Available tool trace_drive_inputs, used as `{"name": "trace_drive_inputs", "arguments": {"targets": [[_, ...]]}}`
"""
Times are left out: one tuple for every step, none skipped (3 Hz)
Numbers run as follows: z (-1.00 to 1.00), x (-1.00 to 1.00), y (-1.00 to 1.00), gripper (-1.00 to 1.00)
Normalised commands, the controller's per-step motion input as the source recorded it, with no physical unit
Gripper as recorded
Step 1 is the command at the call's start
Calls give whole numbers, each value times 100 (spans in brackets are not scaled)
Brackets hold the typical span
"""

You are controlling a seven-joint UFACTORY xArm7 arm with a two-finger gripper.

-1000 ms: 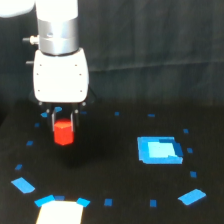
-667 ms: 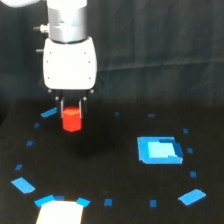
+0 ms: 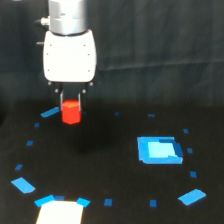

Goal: Pick up the red object from the table

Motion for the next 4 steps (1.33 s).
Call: {"name": "trace_drive_inputs", "arguments": {"targets": [[-22,-71,-61,-100],[19,48,97,-100],[96,72,94,-100],[37,45,100,-100]]}}
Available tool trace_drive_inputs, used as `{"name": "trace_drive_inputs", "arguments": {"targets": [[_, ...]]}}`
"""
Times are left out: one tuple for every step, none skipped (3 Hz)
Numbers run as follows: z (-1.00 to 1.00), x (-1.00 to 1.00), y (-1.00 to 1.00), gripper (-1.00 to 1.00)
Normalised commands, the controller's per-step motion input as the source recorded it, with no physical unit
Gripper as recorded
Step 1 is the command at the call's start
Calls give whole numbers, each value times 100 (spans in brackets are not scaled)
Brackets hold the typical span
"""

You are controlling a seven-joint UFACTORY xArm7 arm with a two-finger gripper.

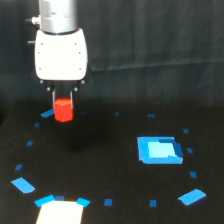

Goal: Pick up the red object from the table

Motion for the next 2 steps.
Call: {"name": "trace_drive_inputs", "arguments": {"targets": [[-78,29,-18,-100],[-46,2,-100,-100]]}}
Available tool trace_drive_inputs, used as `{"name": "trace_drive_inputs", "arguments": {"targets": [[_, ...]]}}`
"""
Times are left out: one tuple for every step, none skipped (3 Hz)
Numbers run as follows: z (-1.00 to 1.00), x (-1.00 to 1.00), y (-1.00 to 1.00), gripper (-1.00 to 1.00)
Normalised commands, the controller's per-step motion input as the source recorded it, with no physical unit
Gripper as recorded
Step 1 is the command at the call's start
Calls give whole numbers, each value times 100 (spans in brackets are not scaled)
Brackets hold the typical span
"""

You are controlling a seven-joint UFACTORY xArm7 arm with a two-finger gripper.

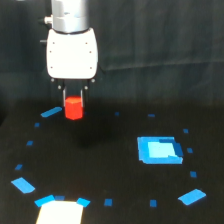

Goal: Pick up the red object from the table

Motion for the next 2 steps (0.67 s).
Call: {"name": "trace_drive_inputs", "arguments": {"targets": [[-74,-58,-100,-100],[-18,-58,-100,-100]]}}
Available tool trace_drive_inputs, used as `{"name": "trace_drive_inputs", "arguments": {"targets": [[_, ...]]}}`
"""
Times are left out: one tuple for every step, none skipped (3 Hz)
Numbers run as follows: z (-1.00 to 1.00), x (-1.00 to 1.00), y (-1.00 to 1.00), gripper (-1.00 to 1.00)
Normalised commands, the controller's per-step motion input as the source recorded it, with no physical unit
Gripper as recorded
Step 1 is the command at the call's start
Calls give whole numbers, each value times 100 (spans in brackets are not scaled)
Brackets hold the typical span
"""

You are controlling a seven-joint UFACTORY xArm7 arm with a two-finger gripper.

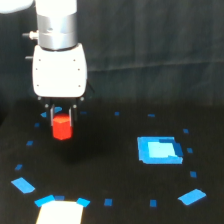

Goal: Pick up the red object from the table

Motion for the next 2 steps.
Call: {"name": "trace_drive_inputs", "arguments": {"targets": [[23,5,100,-100],[100,70,97,-100]]}}
